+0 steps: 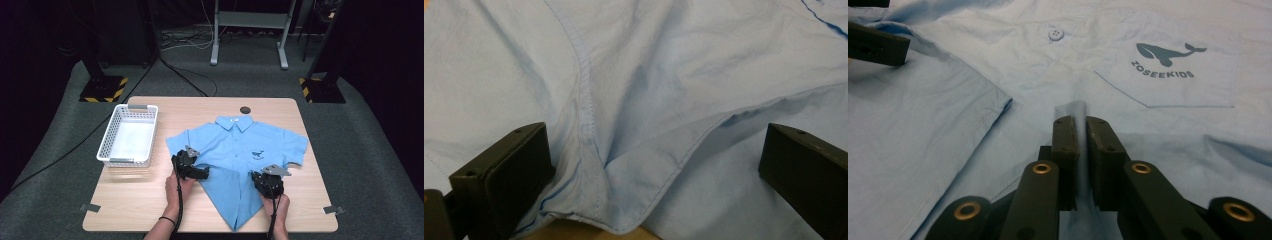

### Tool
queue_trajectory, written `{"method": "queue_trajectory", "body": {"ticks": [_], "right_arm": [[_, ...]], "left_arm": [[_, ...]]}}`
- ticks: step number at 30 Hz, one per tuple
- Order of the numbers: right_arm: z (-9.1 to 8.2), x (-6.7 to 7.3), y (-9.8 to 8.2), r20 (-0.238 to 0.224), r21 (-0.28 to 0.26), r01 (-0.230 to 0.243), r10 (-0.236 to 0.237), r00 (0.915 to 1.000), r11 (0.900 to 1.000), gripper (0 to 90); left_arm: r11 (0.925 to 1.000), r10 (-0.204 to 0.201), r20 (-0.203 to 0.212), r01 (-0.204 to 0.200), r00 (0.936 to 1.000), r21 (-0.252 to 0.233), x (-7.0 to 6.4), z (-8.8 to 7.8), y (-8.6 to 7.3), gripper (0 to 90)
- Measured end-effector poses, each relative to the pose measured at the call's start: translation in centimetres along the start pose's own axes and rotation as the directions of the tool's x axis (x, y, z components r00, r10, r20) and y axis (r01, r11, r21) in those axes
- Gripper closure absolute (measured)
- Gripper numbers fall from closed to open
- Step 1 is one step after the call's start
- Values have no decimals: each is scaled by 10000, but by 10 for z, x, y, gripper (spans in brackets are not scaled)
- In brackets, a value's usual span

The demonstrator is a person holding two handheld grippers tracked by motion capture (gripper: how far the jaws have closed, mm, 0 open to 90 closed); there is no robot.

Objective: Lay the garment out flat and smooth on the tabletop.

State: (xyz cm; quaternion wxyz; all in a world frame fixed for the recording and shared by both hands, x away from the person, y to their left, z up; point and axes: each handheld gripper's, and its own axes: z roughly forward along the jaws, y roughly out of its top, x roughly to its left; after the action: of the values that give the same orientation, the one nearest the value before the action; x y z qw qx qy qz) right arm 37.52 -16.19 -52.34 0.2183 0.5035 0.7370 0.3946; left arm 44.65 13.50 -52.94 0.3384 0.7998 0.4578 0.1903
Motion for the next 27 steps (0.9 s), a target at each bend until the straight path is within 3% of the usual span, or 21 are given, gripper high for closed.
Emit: {"method": "queue_trajectory", "body": {"ticks": [19, 27], "right_arm": [[-55, -1, -27, 501, -618, -268, 299, 9983, 9977, 845], [-83, 0, -38, 986, -884, -80, 167, 9950, 9961, 839]], "left_arm": [[10000, 1, 6, -1, 10000, -15, 0, 0, 0, 2], [10000, 1, 6, -1, 10000, -15, 0, 0, 0, 2]]}}
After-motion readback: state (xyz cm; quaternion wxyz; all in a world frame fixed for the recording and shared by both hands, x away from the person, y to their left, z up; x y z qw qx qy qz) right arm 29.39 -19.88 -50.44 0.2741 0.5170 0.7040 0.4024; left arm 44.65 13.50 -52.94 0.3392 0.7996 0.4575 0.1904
